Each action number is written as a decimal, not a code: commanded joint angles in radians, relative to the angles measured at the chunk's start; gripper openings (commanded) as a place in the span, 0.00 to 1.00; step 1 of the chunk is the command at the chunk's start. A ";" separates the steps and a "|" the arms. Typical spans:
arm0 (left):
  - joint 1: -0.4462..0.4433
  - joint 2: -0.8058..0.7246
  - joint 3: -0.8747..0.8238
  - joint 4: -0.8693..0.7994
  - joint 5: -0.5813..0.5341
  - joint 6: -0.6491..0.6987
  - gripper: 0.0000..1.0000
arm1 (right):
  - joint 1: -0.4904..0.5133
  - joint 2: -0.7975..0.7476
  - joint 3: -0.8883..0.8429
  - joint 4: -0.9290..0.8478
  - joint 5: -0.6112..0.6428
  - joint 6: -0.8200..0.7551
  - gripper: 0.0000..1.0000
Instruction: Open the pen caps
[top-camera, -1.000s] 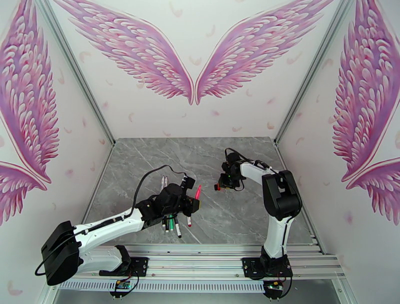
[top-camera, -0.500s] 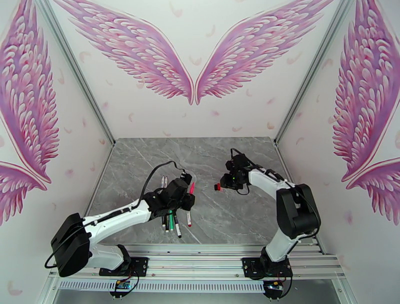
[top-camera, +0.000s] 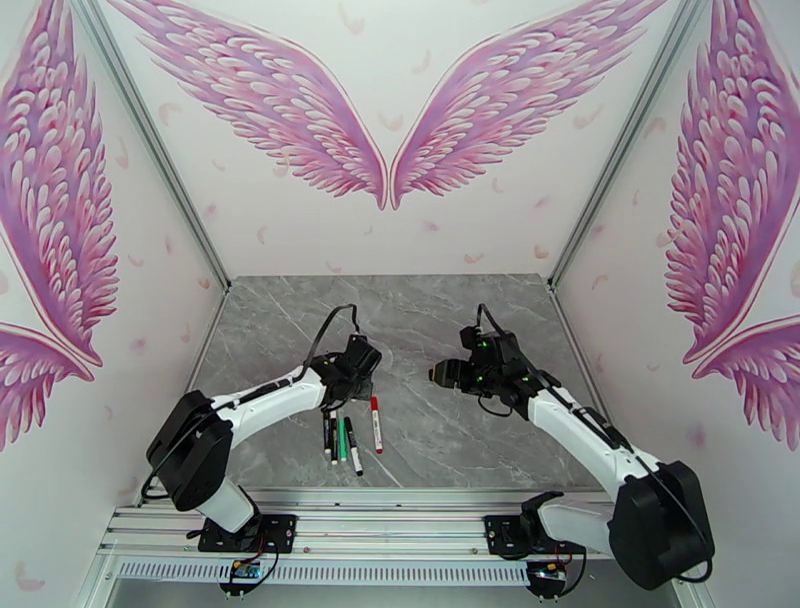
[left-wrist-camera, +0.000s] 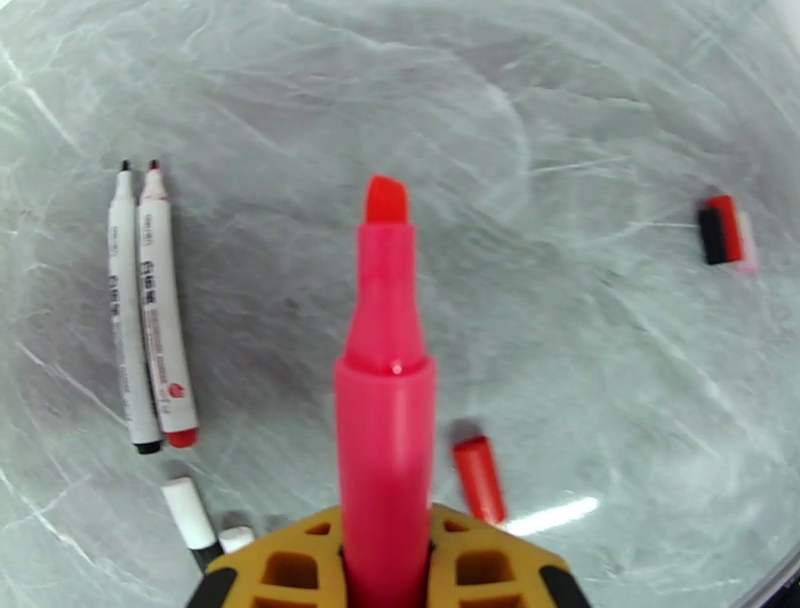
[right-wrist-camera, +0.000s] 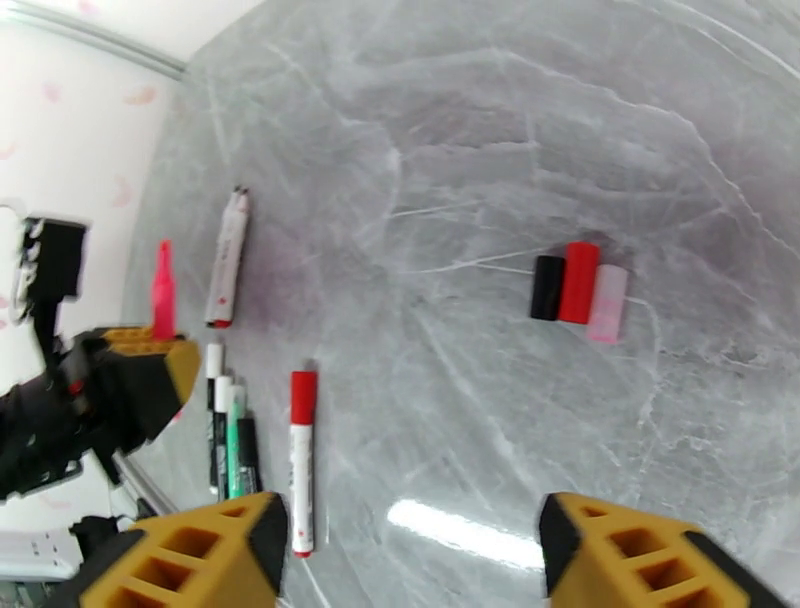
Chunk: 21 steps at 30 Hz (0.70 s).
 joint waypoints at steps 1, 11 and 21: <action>0.020 0.072 0.069 -0.063 -0.107 0.018 0.02 | 0.020 -0.068 -0.046 0.073 -0.082 0.039 0.88; 0.052 0.225 0.149 -0.105 -0.213 -0.008 0.06 | 0.032 -0.183 -0.124 0.124 -0.151 0.090 0.99; 0.066 0.300 0.161 -0.090 -0.245 0.002 0.10 | 0.032 -0.198 -0.141 0.117 -0.116 0.109 0.99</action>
